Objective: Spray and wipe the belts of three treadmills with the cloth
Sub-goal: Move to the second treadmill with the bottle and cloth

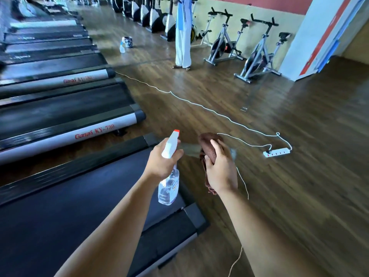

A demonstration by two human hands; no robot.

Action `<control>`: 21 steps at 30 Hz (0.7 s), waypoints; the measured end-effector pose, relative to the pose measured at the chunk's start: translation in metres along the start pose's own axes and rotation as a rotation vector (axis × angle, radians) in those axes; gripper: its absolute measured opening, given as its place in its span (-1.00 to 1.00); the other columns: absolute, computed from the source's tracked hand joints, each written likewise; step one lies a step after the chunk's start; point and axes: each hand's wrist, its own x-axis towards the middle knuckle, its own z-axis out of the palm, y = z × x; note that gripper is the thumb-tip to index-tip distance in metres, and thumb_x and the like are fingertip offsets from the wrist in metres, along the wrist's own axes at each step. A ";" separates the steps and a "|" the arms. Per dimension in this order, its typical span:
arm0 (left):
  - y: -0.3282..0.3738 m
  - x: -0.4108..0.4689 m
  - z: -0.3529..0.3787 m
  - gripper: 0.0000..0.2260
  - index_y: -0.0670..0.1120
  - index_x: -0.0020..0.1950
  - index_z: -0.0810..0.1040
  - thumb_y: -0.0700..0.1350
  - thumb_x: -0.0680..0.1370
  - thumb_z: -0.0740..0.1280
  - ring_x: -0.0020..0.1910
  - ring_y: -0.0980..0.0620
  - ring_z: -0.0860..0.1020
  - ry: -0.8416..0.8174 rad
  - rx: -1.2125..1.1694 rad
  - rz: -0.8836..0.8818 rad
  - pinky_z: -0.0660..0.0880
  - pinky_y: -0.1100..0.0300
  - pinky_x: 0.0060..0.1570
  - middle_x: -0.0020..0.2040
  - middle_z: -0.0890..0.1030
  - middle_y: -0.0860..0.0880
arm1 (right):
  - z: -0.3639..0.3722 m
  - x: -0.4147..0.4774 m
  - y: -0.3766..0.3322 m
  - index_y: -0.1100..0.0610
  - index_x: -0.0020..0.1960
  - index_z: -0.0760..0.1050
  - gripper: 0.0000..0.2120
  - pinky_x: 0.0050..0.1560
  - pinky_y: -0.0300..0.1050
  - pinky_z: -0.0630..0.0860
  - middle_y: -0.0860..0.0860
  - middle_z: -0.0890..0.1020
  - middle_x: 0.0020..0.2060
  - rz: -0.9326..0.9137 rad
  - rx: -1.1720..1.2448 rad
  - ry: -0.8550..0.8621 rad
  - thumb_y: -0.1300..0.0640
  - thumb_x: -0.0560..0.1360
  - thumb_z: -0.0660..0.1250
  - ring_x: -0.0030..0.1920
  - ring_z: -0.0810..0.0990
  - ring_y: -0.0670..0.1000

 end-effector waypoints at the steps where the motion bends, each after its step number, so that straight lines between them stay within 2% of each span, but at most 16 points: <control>1: 0.002 0.006 0.010 -0.75 0.13 0.08 0.58 0.08 0.41 0.39 -0.12 0.07 0.58 -0.001 -0.008 0.001 0.50 0.11 -0.04 -0.06 0.65 0.10 | -0.005 0.007 0.007 0.00 0.46 0.39 -0.51 0.30 -0.04 0.42 -0.01 0.40 0.45 0.002 -0.007 0.002 0.13 0.55 0.36 0.38 0.45 0.08; 6: 0.004 0.042 0.041 -0.79 0.10 0.08 0.59 0.05 0.45 0.41 -0.12 0.08 0.58 -0.014 -0.020 0.010 0.49 0.15 -0.07 -0.06 0.65 0.10 | -0.011 0.043 0.031 0.00 0.47 0.38 -0.51 0.29 -0.03 0.44 0.06 0.45 0.41 0.015 -0.033 -0.010 0.12 0.56 0.36 0.33 0.50 0.15; 11: -0.001 0.090 0.056 -0.83 0.10 0.08 0.60 -0.05 0.50 0.43 -0.18 0.17 0.56 0.004 -0.026 0.006 0.47 0.23 -0.10 -0.11 0.63 0.14 | -0.002 0.085 0.045 0.01 0.48 0.37 -0.50 0.35 -0.05 0.37 0.04 0.39 0.45 0.038 -0.009 -0.026 0.15 0.56 0.35 0.40 0.42 0.11; 18: -0.003 0.164 0.067 -0.79 0.13 0.08 0.59 0.03 0.45 0.41 -0.08 0.07 0.61 -0.003 -0.022 -0.005 0.54 0.09 -0.03 -0.06 0.65 0.14 | 0.018 0.149 0.055 -0.02 0.48 0.36 -0.50 0.36 -0.08 0.34 0.00 0.40 0.45 0.056 -0.014 -0.028 0.13 0.56 0.35 0.42 0.38 0.06; 21: 0.001 0.189 0.071 -0.81 0.11 0.09 0.59 -0.01 0.48 0.42 -0.08 0.07 0.60 -0.002 -0.004 0.013 0.52 0.12 -0.06 -0.07 0.64 0.13 | 0.024 0.174 0.057 -0.04 0.48 0.34 -0.50 0.38 -0.09 0.32 -0.03 0.39 0.46 0.050 -0.035 -0.035 0.11 0.57 0.33 0.42 0.38 0.04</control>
